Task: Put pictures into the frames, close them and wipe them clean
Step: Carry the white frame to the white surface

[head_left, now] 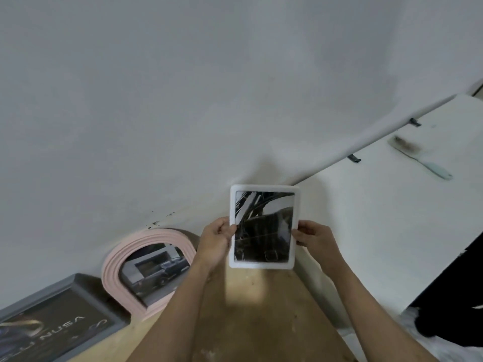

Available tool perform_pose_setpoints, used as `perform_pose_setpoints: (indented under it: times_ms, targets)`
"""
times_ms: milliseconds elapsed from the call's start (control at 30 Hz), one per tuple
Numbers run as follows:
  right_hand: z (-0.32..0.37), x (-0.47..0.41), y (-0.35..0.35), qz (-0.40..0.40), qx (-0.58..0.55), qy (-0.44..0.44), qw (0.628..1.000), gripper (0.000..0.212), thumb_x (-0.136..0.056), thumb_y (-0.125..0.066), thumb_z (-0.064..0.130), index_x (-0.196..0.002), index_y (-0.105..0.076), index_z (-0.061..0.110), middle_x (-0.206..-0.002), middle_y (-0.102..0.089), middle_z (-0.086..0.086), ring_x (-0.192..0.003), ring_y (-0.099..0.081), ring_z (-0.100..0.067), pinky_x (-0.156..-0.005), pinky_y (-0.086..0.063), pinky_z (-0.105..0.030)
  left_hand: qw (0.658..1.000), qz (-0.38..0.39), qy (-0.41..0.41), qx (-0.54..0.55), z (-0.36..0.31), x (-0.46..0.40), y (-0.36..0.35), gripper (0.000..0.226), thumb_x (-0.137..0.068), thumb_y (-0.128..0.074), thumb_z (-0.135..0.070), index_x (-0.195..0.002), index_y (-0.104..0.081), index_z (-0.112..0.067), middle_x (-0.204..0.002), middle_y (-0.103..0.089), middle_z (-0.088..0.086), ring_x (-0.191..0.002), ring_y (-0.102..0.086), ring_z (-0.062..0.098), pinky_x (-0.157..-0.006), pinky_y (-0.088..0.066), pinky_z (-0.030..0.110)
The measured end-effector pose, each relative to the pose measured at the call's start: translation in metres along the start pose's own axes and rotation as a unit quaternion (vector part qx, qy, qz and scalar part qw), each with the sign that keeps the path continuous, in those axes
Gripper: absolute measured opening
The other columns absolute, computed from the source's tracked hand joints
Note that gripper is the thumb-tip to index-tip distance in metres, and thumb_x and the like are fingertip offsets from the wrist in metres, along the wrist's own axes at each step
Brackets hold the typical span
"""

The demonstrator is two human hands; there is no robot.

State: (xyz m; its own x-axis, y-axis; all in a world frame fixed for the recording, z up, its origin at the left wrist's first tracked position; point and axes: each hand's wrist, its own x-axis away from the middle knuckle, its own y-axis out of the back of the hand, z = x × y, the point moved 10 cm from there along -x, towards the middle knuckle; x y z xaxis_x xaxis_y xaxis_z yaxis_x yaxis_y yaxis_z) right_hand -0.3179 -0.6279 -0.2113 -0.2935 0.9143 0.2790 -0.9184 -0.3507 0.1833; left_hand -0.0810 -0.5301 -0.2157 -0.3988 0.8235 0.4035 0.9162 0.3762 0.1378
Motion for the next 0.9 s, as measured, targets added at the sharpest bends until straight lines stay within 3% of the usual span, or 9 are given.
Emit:
perform_pose_setpoints:
  times_ms: [167,267,333,467,567,633,700,800,900]
  targets:
    - [0.008,-0.007,0.008,-0.05,0.038,0.054,0.997,0.022,-0.087,-0.065,0.011,-0.093,-0.074,0.03,-0.093,-0.075,0.007,-0.087,-0.07,-0.01,-0.081,-0.056,-0.029,0.996,-0.028,-0.073,-0.044,-0.011,-0.022,-0.002,0.019,-0.099,-0.058,-0.016,-0.105,-0.073,-0.026,-0.093,-0.074,0.007,-0.087,-0.068,0.026,-0.087,-0.055,0.043]
    - [0.015,-0.009,0.006,-0.079,0.117,0.083,0.986,0.017,-0.087,-0.065,0.015,-0.095,-0.075,0.026,-0.091,-0.073,0.012,-0.081,-0.069,-0.005,-0.077,-0.053,-0.02,0.991,-0.053,-0.107,-0.067,-0.013,-0.03,-0.004,0.022,-0.101,-0.056,-0.013,-0.111,-0.069,-0.027,-0.093,-0.073,-0.005,-0.084,-0.067,0.009,-0.076,-0.053,0.016]
    - [0.008,-0.013,-0.001,-0.075,0.178,0.086,0.977,0.017,-0.088,-0.064,0.017,-0.101,-0.074,0.022,-0.093,-0.071,0.013,-0.082,-0.066,-0.004,-0.076,-0.051,-0.017,0.988,-0.076,-0.104,-0.087,-0.003,-0.031,-0.001,0.023,-0.101,-0.055,-0.012,-0.111,-0.068,-0.027,-0.089,-0.072,-0.011,-0.078,-0.066,-0.001,-0.069,-0.049,0.008]
    - [-0.022,-0.022,-0.015,-0.04,0.273,0.049,0.96,0.022,-0.086,-0.062,0.03,-0.107,-0.071,0.03,-0.098,-0.073,0.015,-0.087,-0.067,-0.006,-0.082,-0.057,-0.035,0.984,-0.099,-0.08,-0.123,0.031,-0.027,0.006,0.024,-0.101,-0.055,-0.015,-0.12,-0.068,-0.021,-0.096,-0.073,-0.007,-0.089,-0.068,0.009,-0.078,-0.051,0.02]
    - [-0.028,-0.016,-0.017,-0.026,0.306,0.033,0.951,0.019,-0.085,-0.063,0.028,-0.102,-0.072,0.028,-0.096,-0.073,0.012,-0.087,-0.066,-0.009,-0.083,-0.056,-0.035,0.982,-0.102,-0.079,-0.142,0.044,-0.02,0.01,0.022,-0.1,-0.056,-0.014,-0.117,-0.069,-0.019,-0.094,-0.073,-0.006,-0.089,-0.068,0.012,-0.074,-0.048,0.02]
    - [-0.03,-0.011,-0.022,0.013,0.313,0.025,0.949,0.018,-0.087,-0.064,0.026,-0.102,-0.073,0.024,-0.095,-0.074,0.009,-0.086,-0.066,-0.01,-0.08,-0.053,-0.025,0.981,-0.098,-0.074,-0.149,0.048,-0.015,0.011,0.022,-0.1,-0.056,-0.015,-0.118,-0.069,-0.021,-0.091,-0.072,-0.005,-0.085,-0.068,0.011,-0.074,-0.051,0.021]
    - [-0.032,-0.007,-0.028,0.059,0.322,0.013,0.945,0.02,-0.088,-0.064,0.022,-0.105,-0.072,0.02,-0.098,-0.074,0.006,-0.087,-0.066,-0.012,-0.08,-0.049,-0.018,0.979,-0.101,-0.076,-0.161,0.053,-0.008,0.015,0.023,-0.1,-0.056,-0.017,-0.118,-0.069,-0.022,-0.091,-0.073,-0.004,-0.086,-0.068,0.014,-0.08,-0.056,0.033]
    - [-0.035,-0.004,-0.035,0.094,0.331,-0.007,0.939,0.018,-0.087,-0.067,0.021,-0.104,-0.071,0.017,-0.097,-0.073,0.002,-0.087,-0.069,-0.016,-0.089,-0.054,-0.032,0.977,-0.107,-0.073,-0.172,0.061,0.001,0.02,0.024,-0.1,-0.055,-0.017,-0.12,-0.067,-0.023,-0.095,-0.074,-0.003,-0.089,-0.068,0.017,-0.086,-0.056,0.042]
    - [-0.035,-0.001,-0.04,0.108,0.323,-0.026,0.94,0.023,-0.083,-0.07,0.017,-0.106,-0.07,0.015,-0.1,-0.073,-0.001,-0.089,-0.069,-0.017,-0.088,-0.053,-0.03,0.975,-0.122,-0.074,-0.169,0.064,0.005,0.023,0.025,-0.1,-0.055,-0.015,-0.121,-0.068,-0.022,-0.099,-0.074,-0.003,-0.093,-0.068,0.017,-0.089,-0.055,0.044]
